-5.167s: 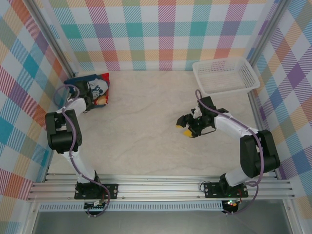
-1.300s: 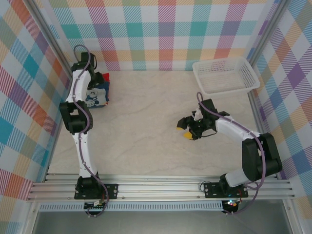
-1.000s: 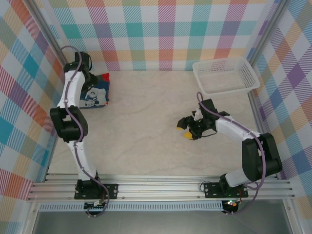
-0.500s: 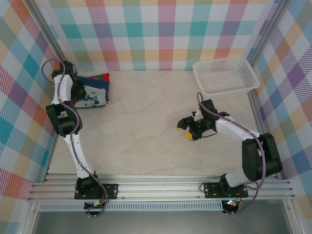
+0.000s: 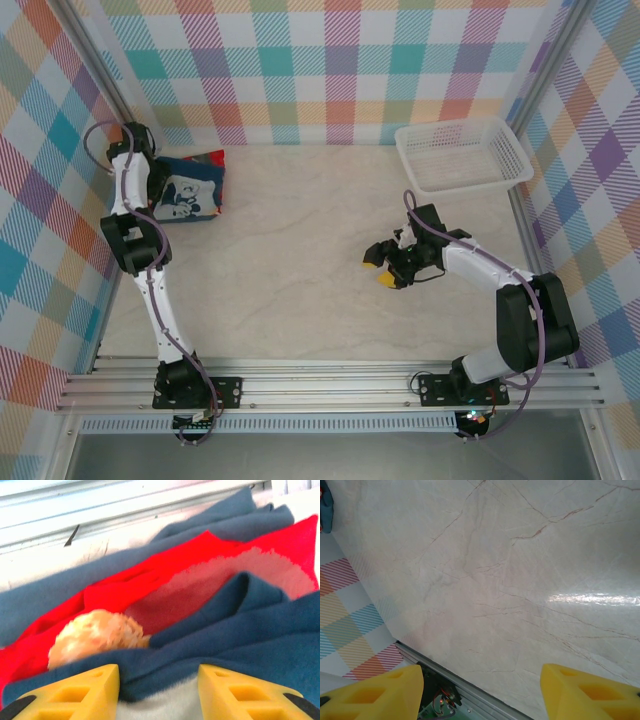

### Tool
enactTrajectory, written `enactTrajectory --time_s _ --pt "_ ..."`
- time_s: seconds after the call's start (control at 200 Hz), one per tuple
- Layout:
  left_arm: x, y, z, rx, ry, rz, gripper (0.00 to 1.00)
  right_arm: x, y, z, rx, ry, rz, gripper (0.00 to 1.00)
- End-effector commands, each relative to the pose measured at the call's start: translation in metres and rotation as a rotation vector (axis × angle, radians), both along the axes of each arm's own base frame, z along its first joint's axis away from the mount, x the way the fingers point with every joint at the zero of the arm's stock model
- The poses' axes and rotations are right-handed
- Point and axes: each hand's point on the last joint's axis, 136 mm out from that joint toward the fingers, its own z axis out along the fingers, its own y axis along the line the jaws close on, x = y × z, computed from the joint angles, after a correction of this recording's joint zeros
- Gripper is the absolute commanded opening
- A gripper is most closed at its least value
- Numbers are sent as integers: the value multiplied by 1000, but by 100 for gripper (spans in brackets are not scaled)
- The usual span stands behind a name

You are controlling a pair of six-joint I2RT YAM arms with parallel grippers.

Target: Fold and stack the t-shirts

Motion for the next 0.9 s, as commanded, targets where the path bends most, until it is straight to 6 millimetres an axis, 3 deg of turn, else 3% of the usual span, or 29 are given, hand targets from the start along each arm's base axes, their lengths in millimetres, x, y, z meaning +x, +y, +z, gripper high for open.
enactTrajectory --time_s 0.0,0.07,0.13,0.15,0.22,0.36,0.445,0.6,0.805,0.895 --pt "2 10 35 51 -55 13 50 -1 -2 9 1 -22 7 63" --pt "0 -1 68 108 -82 -31 54 -1 -2 10 1 -22 9 63" --pt "-14 -5 90 132 -78 -42 55 0 -2 10 1 -23 8 63" --pt "-15 -24 97 131 -78 -76 55 1 -2 10 2 -23 6 63" --pt "-34 -48 106 118 -58 -104 54 3 -1 10 3 -24 7 63" --pt "-65 -109 93 47 -23 -179 53 10 2 12 7 -30 12 63" --pt "-77 -129 76 -5 -8 -182 51 13 3 14 6 -37 17 63" --pt "-90 -131 52 -31 68 -171 49 15 3 16 7 -41 17 63" --pt "-55 -129 15 -97 75 -192 48 9 1 15 2 -37 11 63" --pt "-41 -117 16 -49 84 -186 47 6 0 14 1 -33 9 63"
